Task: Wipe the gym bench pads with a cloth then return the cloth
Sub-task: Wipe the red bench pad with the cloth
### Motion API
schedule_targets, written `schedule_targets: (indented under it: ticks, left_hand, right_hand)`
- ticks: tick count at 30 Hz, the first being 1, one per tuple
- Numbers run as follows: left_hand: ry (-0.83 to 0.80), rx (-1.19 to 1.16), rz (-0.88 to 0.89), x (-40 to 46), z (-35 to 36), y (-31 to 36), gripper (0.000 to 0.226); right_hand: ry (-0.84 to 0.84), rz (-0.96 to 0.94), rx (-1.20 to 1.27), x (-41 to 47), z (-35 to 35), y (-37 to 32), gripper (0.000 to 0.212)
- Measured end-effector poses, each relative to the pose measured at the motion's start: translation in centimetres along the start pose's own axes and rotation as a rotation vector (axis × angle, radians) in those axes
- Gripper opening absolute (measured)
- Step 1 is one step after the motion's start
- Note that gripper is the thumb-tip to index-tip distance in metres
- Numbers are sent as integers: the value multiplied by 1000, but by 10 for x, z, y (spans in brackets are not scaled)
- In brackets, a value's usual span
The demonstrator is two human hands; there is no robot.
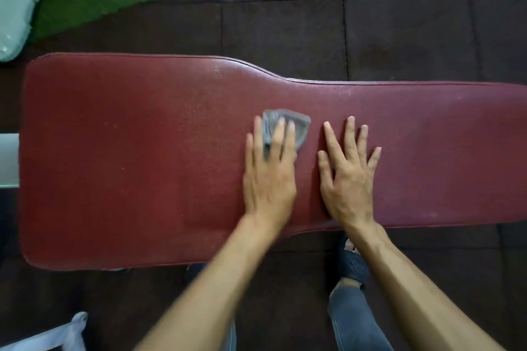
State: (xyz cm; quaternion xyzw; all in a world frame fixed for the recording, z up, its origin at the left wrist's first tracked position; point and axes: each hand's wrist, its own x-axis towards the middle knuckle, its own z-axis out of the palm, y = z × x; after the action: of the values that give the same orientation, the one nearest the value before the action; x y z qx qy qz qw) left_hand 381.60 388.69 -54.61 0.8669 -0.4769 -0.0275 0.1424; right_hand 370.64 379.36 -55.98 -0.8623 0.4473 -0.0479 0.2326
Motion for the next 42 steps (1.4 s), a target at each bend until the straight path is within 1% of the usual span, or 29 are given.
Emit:
schedule_targets:
  ticks: [2,3,4,6,7,9,11,13,15,17,19,20,21,23,25,26,28,29,30,32,34,35,37,39,41,42]
  left_hand:
    - [19,38,-84,59,-7,-44,52]
    - [30,74,-135,75,-12,-70,52]
    - [41,101,-180,79,-20,-91,52]
    - [51,98,-221,48,-37,-119,51]
    - [67,74,-237,19,-44,-121,51]
    - [67,30,-272,-47,-48,-102,52]
    - [10,-13,-198,-97,-43,-69,56]
    - [-38,-5,-99,-109,-37,-46,61]
    - [-46,-19,-41,-76,-33,-47,65]
    - [4,-14,-25,-12,-30,-73,60]
    - [28,29,-102,48,-36,-117,54]
    - [45,67,-153,64,-41,-141,53]
    - [57,86,-202,66,-48,-160,53]
    - [83,36,-276,32,-61,-179,52]
    - [106,-7,-343,-33,-64,-155,52]
    - [84,-13,-321,-67,-60,-131,53]
    - [32,-34,-187,-111,-48,-75,61]
    - [-4,-26,-102,-116,-41,-55,65]
    - [-32,-35,-42,-105,-36,-44,66]
    - [-9,-45,7,-48,-31,-56,62]
    - [13,-12,-62,21,-35,-101,56]
    - [22,41,-115,45,-41,-131,54]
    - [48,122,-203,54,-57,-182,52]
    - [54,85,-250,7,-74,-204,52]
    - [44,61,-295,-70,-84,-183,53]
    - [3,59,-254,-109,-83,-163,56]
  right_hand:
    - [4,6,-23,-1,1,-2,53]
    - [6,16,-30,-1,2,-5,53]
    - [6,29,-30,1,3,-10,54]
    - [3,31,-36,4,7,-27,54]
    - [6,17,-57,5,11,-37,54]
    - [14,6,-97,8,20,-60,54]
    - [27,54,-86,10,27,-77,53]
    - [36,82,-68,10,27,-80,53]
    - [30,58,-56,8,25,-76,54]
    - [31,38,-60,7,24,-73,55]
    - [43,40,-72,8,27,-73,54]
    - [47,45,-79,7,28,-74,54]
    - [51,48,-84,7,29,-74,54]
    - [49,48,-89,7,29,-76,54]
    - [44,54,-97,6,30,-77,54]
    - [47,54,-108,6,30,-77,54]
    - [53,45,-122,6,32,-78,55]
    - [53,33,-123,5,32,-78,55]
    - [52,12,-118,3,32,-77,55]
    - [44,-25,-88,3,30,-76,54]
    - [40,-26,-51,2,29,-74,53]
    - [40,-27,-39,1,29,-74,52]
    - [46,-17,-28,0,29,-75,52]
    - [50,17,-22,-1,29,-82,52]
    - [39,26,-21,-7,32,-96,54]
    - [33,9,-38,-11,36,-107,54]
